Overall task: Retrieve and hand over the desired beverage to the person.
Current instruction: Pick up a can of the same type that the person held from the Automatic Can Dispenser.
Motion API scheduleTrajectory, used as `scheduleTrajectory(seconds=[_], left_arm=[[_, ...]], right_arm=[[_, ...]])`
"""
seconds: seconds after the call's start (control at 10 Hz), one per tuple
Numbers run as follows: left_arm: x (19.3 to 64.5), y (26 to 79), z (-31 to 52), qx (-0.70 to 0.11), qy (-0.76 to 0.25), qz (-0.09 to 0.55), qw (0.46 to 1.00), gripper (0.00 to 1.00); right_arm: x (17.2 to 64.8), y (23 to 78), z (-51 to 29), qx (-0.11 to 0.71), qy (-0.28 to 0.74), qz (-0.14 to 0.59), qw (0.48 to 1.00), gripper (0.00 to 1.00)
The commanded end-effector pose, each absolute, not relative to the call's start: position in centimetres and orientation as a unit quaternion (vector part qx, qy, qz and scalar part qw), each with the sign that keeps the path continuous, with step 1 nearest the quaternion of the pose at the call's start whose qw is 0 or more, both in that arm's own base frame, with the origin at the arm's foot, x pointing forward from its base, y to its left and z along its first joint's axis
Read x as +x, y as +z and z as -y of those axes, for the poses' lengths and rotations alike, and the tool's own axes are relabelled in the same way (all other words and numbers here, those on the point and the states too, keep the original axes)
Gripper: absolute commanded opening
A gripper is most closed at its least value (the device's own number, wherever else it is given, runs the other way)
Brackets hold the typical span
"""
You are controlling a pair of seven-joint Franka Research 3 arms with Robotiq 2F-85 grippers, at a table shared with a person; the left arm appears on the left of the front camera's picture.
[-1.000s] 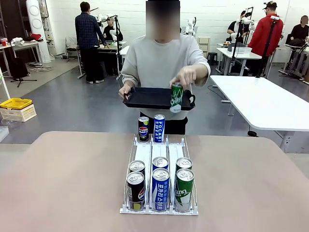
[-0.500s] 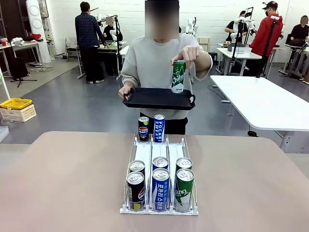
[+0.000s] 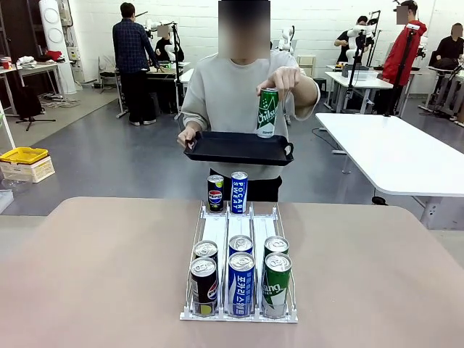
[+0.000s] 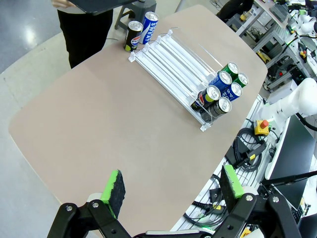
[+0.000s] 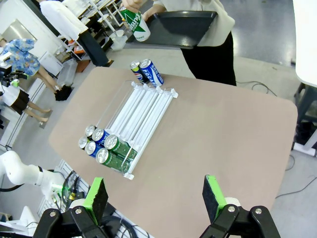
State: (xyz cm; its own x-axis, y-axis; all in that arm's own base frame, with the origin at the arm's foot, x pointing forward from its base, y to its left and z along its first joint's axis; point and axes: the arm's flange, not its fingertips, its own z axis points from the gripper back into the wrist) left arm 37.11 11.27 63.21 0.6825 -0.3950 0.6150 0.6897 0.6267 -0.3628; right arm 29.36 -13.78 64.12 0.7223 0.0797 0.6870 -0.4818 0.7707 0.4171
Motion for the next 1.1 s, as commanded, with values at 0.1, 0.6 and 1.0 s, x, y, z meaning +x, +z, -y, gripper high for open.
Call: scheduleTrajectory(seconds=[0.1,0.6,1.0], left_arm=[[37.05,63.17,-11.47,-0.304,-0.316,0.25,0.863,1.0],[37.05,63.17,-11.47,-0.304,-0.316,0.25,0.863,1.0],[37.05,63.17,-11.47,-0.304,-0.316,0.25,0.863,1.0]], right_arm=[[29.68,64.31,13.73,0.309,0.167,0.337,0.873,1.0],[29.68,64.31,13.73,0.309,0.167,0.337,0.873,1.0],[29.68,64.31,13.73,0.309,0.167,0.337,0.873,1.0]])
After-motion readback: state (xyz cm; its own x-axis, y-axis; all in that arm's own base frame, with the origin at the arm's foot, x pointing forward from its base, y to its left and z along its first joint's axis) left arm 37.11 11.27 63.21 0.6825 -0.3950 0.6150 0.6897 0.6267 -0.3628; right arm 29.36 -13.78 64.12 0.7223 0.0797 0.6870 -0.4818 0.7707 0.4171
